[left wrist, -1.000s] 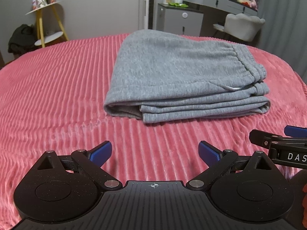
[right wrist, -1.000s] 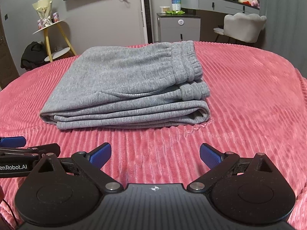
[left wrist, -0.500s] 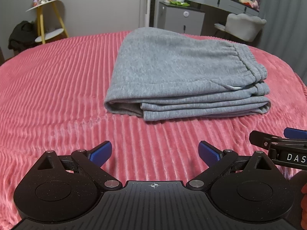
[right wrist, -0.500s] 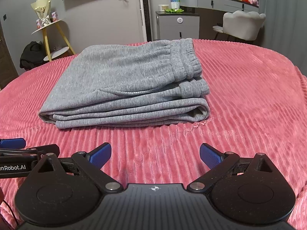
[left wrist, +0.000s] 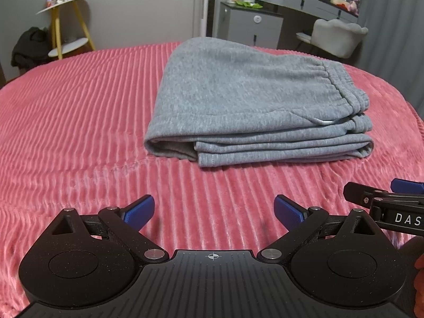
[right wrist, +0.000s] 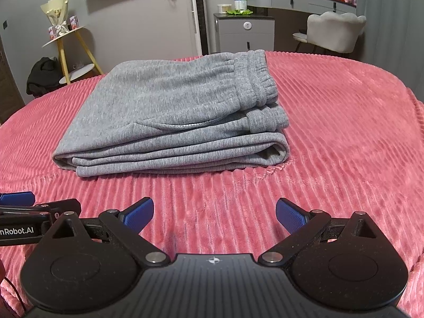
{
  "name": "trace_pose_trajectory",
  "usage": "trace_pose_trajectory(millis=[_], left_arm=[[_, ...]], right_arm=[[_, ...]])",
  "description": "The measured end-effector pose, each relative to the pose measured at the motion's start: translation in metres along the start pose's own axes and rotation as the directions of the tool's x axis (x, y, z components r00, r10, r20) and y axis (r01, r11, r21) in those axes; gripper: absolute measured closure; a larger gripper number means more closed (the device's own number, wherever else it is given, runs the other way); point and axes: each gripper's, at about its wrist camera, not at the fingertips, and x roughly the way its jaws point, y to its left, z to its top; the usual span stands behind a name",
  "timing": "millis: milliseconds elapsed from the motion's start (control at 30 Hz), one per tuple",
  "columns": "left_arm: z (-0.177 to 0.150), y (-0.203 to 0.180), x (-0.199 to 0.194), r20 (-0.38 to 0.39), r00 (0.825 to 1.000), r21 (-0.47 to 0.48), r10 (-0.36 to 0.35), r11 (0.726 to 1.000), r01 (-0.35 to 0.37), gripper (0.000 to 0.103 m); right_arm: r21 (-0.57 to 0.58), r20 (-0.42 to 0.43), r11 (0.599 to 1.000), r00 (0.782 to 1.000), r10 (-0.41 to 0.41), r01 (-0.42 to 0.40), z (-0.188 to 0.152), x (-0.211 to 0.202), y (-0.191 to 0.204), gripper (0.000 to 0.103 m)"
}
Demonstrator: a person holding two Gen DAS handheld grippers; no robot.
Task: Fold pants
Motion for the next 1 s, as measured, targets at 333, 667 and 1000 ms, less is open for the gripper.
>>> trace_pose_trajectory(millis=[333,667,1000], left_arm=[[-0.0004,0.0005,-0.0012,-0.001,1.0,-0.009,0.0,1.0,0.0,0.003],[-0.0001,0.0023,-0.0013,-0.006,1.0,-0.017,-0.009,1.0,0.009,0.003],[-0.0015,0.0003,-0.0015,-0.005,1.0,-0.015,-0.01,1.0,0.01,0.003]], right_arm=[[0.003,-0.004,1.0,1.0,0.0,0.0,-0.0005,0.0005,-0.0004,0.004],[0.005,-0.007,1.0,1.0,0.001,-0.001,-0.0002,0.0009,-0.0008,0.004],[0.007,-0.009,1.0,1.0,0.001,0.0,-0.0007,0.0004,-0.0008,0.004]])
